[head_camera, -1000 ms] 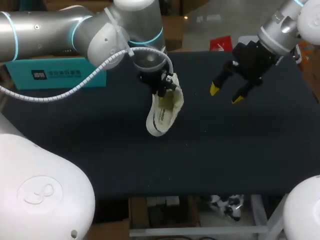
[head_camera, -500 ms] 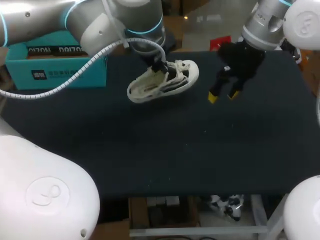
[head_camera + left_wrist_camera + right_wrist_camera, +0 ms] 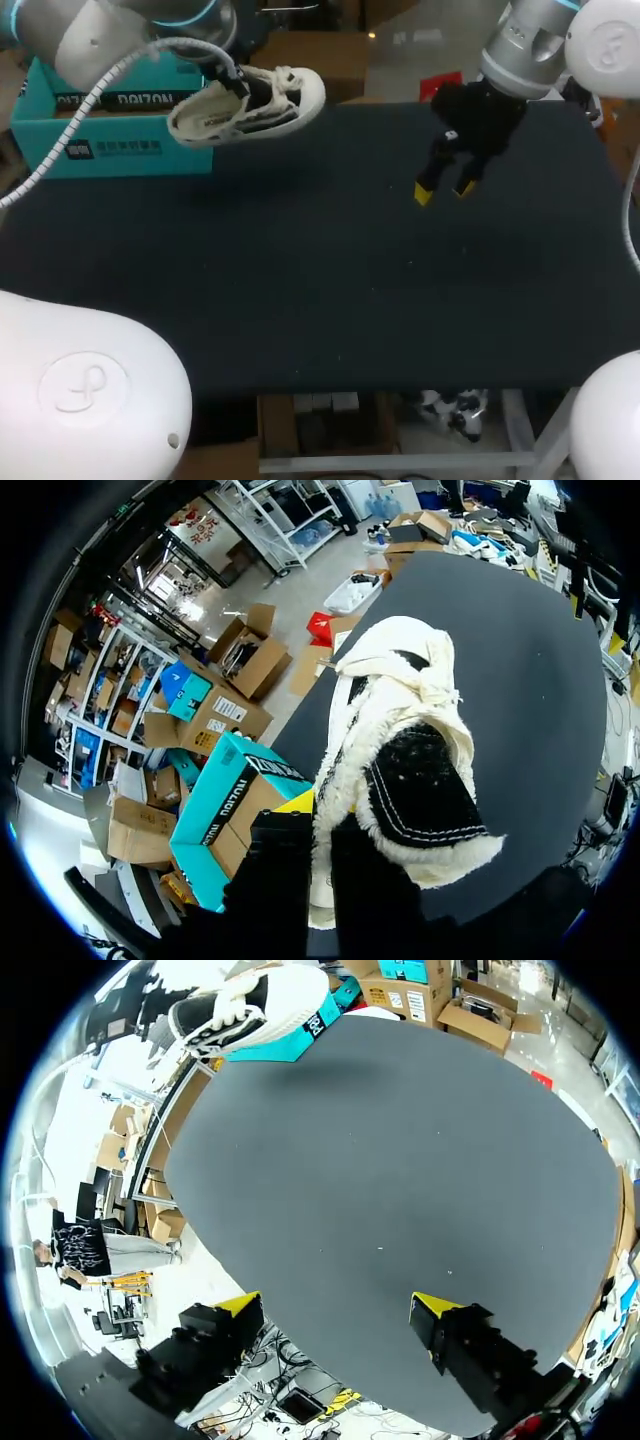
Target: Open the shoe tongue, take the insole out of the shoe, put the insole back into the shoe, and pack the shoe into the shoebox
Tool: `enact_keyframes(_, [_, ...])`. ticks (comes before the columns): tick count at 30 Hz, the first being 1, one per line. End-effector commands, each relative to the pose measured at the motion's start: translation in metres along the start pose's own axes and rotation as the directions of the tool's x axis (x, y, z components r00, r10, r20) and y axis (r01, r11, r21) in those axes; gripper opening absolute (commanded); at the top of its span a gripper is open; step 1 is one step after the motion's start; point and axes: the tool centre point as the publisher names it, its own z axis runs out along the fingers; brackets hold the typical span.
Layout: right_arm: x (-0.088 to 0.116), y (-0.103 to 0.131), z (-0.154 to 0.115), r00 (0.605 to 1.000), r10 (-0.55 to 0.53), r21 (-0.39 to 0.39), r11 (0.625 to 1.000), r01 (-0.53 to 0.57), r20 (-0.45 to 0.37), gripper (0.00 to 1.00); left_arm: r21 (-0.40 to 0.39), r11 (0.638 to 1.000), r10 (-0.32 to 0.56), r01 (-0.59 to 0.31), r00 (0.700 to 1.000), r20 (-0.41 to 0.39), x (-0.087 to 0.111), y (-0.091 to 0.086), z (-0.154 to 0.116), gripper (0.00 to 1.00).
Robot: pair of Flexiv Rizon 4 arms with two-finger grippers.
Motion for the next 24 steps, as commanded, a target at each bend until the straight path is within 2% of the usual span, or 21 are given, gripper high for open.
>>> enact_keyframes(1, [0.0,0.0,0.0,1.0,0.001,0.001,1.0,-0.001,0.001,1.0,0.097,0.995,-0.011,0.014,1.0,-0.025,-0.031,0.036,-0.038,0.0])
enact_keyframes(4, [0.0,0.0,0.0,1.0,0.001,0.001,1.0,-0.001,0.001,1.0,0.092,0.995,-0.045,0.048,0.999,-0.029,-0.059,0.045,-0.035,0.0])
enact_keyframes(11, [0.0,0.0,0.0,1.0,0.001,0.001,1.0,-0.001,0.001,1.0,0.094,0.993,-0.06,0.065,0.996,-0.063,-0.128,0.071,-0.02,0.0])
enact_keyframes(12, [0.001,0.004,-0.001,0.997,-0.064,-0.002,0.998,0.064,0.05,1.0,0.087,0.994,-0.063,0.069,0.996,-0.064,-0.136,0.074,-0.016,0.0])
enact_keyframes(14, [0.002,0.008,-0.002,0.988,-0.118,-0.029,0.992,0.122,0.104,1.0,0.081,0.994,-0.064,0.068,0.996,-0.061,-0.15,0.08,-0.01,0.0])
enact_keyframes(15, [0.003,0.009,-0.004,0.972,-0.185,-0.038,0.981,0.192,0.147,1.0,0.08,0.995,-0.063,0.067,0.996,-0.06,-0.156,0.083,-0.007,0.0])
enact_keyframes(17, [0.006,0.009,-0.005,0.955,-0.21,-0.035,0.974,0.222,0.207,1.0,0.081,0.995,-0.057,0.062,0.996,-0.064,-0.17,0.091,-0.003,0.0])
enact_keyframes(18, [0.009,0.01,-0.006,0.924,-0.289,-0.028,0.952,0.305,0.25,1.0,0.079,0.995,-0.057,0.062,0.996,-0.065,-0.177,0.093,0.0,0.0])
enact_keyframes(19, [0.01,0.01,-0.006,0.904,-0.333,-0.021,0.936,0.351,0.269,1.0,0.074,0.995,-0.059,0.064,0.996,-0.067,-0.183,0.096,0.004,0.0])
enact_keyframes(20, [0.01,0.009,-0.006,0.9,-0.335,-0.01,0.936,0.351,0.278,1.0,0.07,0.995,-0.06,0.065,0.996,-0.073,-0.187,0.099,0.008,0.0])
enact_keyframes(22, [0.01,0.009,-0.007,0.839,-0.439,0.019,0.889,0.458,0.321,1.0,0.062,0.996,-0.057,0.062,0.995,-0.078,-0.198,0.102,0.016,0.0])
enact_keyframes(24, [0.009,0.008,-0.008,0.824,-0.467,0.028,0.874,0.485,0.321,1.0,0.057,0.997,-0.044,0.05,0.994,-0.097,-0.206,0.106,0.024,0.0])
